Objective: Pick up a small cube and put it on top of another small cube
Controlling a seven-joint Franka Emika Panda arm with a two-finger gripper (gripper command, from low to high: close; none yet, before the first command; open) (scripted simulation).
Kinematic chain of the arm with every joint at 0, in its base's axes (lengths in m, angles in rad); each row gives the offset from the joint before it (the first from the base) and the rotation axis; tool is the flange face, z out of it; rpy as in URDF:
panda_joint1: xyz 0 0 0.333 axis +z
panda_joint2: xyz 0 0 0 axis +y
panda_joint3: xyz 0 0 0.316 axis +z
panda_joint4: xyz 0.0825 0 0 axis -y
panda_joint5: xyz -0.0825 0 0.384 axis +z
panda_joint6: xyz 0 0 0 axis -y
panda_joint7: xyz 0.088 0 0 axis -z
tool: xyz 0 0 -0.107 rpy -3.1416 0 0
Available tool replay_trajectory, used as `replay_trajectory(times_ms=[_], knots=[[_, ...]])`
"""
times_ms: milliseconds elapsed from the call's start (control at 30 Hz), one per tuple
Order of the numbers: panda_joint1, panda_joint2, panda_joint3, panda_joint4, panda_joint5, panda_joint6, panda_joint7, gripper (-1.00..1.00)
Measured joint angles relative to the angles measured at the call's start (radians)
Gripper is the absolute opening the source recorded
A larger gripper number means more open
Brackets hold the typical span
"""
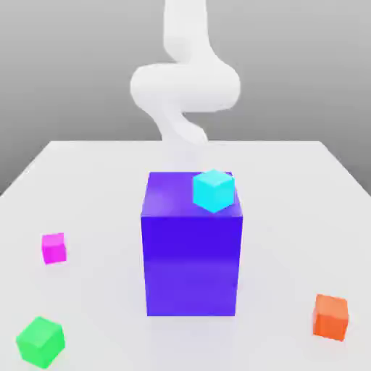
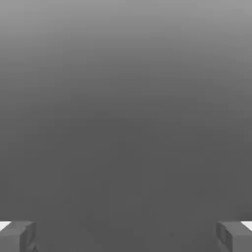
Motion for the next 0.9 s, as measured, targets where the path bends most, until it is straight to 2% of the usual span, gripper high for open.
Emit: replay_trajectory(times_ms=[267,567,767,900], knots=[[-0.187,0.192,-0.035,-0.127,-0.093,0.128,0.136,0.00],[-0.371,0.402,-0.125,-0.266,-0.166,0.269,0.264,0.00],[-0.472,0.540,-0.208,-0.359,-0.171,0.367,0.318,0.00],[-0.520,0.632,-0.272,-0.423,-0.132,0.436,0.323,0.00]])
